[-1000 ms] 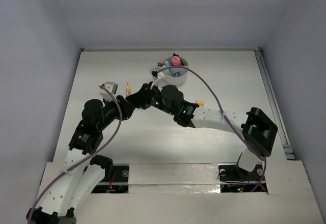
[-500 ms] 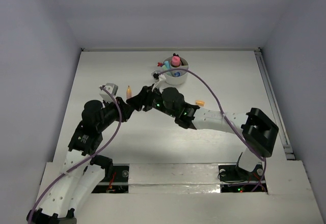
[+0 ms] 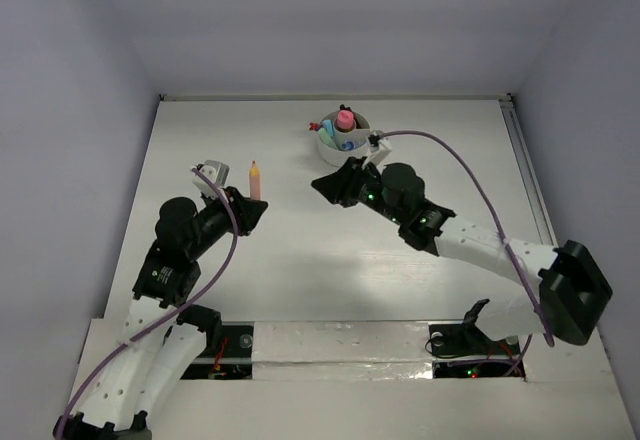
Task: Sort the stationery into containers
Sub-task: Close the pen cap on the pen.
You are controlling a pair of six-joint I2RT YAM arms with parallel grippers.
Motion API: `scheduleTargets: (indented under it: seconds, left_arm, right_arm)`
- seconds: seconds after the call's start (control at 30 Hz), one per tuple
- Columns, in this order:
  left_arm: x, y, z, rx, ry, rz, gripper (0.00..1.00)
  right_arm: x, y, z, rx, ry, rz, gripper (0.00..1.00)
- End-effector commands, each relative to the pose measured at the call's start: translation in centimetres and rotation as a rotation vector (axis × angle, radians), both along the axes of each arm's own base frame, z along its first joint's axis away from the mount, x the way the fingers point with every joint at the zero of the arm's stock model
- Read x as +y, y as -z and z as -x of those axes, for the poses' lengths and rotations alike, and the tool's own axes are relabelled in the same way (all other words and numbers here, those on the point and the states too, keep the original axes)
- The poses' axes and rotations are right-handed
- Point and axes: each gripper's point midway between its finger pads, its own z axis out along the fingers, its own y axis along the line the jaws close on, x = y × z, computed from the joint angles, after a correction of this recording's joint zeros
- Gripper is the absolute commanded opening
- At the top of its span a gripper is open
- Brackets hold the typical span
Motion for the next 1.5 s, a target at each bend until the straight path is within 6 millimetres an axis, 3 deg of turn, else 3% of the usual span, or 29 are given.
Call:
scheduleTargets:
  seconds: [0.0, 0.03, 0.1, 0.13, 0.17, 0.23, 0.27, 0.37, 0.4, 0.47, 0.5, 0.7, 1.0, 1.1, 1.33, 1.47]
  left_arm:
    - [-0.6, -2.2, 0.2, -0.089, 0.049, 0.027, 0.0]
    - [-0.7, -2.3, 0.3, -0.092, 0.055, 0.029, 0.0]
    - [-1.2, -2.5, 0.7, -0.102, 0.088, 0.036, 0.0]
    - [-1.3, -2.7, 0.8, -0.109, 0.103, 0.037, 0.0]
    - [-1.6, -2.8, 1.1, -0.113, 0.127, 0.043, 0.0]
    - [-1.9, -2.7, 1.3, -0.114, 0.145, 0.046, 0.0]
    - [-2.2, -2.8, 1.6, -0.116, 0.169, 0.05, 0.0]
    - [-2.5, -2.7, 1.8, -0.11, 0.195, 0.053, 0.0]
    - [-2.5, -2.7, 1.8, -0.11, 0.197, 0.053, 0.0]
    - [-2.6, -2.6, 1.8, -0.107, 0.198, 0.056, 0.0]
    - [-2.6, -2.5, 1.8, -0.103, 0.199, 0.055, 0.0]
    - [-2.3, -2.7, 1.8, -0.11, 0.181, 0.056, 0.0]
    - [-2.1, -2.9, 1.8, -0.118, 0.168, 0.058, 0.0]
    - [-2.1, -3.0, 1.9, -0.123, 0.168, 0.059, 0.0]
    - [-2.0, -3.2, 2.1, -0.135, 0.167, 0.061, 0.0]
    - [-2.0, -3.3, 2.1, -0.137, 0.167, 0.061, 0.0]
  right_arm:
    - [-5.5, 3.2, -1.9, 0.04, 0.168, 0.109, 0.34]
    - [-6.9, 4.4, -2.3, 0.062, 0.205, 0.131, 0.18]
    - [-9.9, 7.9, -2.6, 0.131, 0.262, 0.196, 0.0]
    - [-10.8, 8.1, -2.4, 0.135, 0.274, 0.201, 0.0]
    - [-11.5, 9.7, -1.7, 0.164, 0.279, 0.237, 0.0]
    - [-13.2, 10.3, -1.8, 0.175, 0.324, 0.258, 0.0]
    - [-13.6, 10.8, -1.6, 0.184, 0.33, 0.277, 0.01]
    - [-16.0, 13.6, -1.9, 0.238, 0.384, 0.382, 0.19]
    - [-16.6, 14.5, -1.9, 0.259, 0.39, 0.412, 0.31]
    - [-17.7, 16.1, -2.6, 0.293, 0.41, 0.451, 0.44]
    - [-18.0, 16.5, -2.9, 0.3, 0.415, 0.454, 0.56]
    - [-17.9, 19.2, -4.8, 0.373, 0.399, 0.452, 0.78]
    - [-18.5, 21.4, -8.2, 0.442, 0.455, 0.408, 0.81]
    - [-19.9, 22.2, -9.2, 0.447, 0.51, 0.453, 0.82]
    - [-21.1, 22.2, -11.1, 0.422, 0.563, 0.536, 0.83]
    - [-21.2, 22.3, -11.7, 0.419, 0.542, 0.603, 0.78]
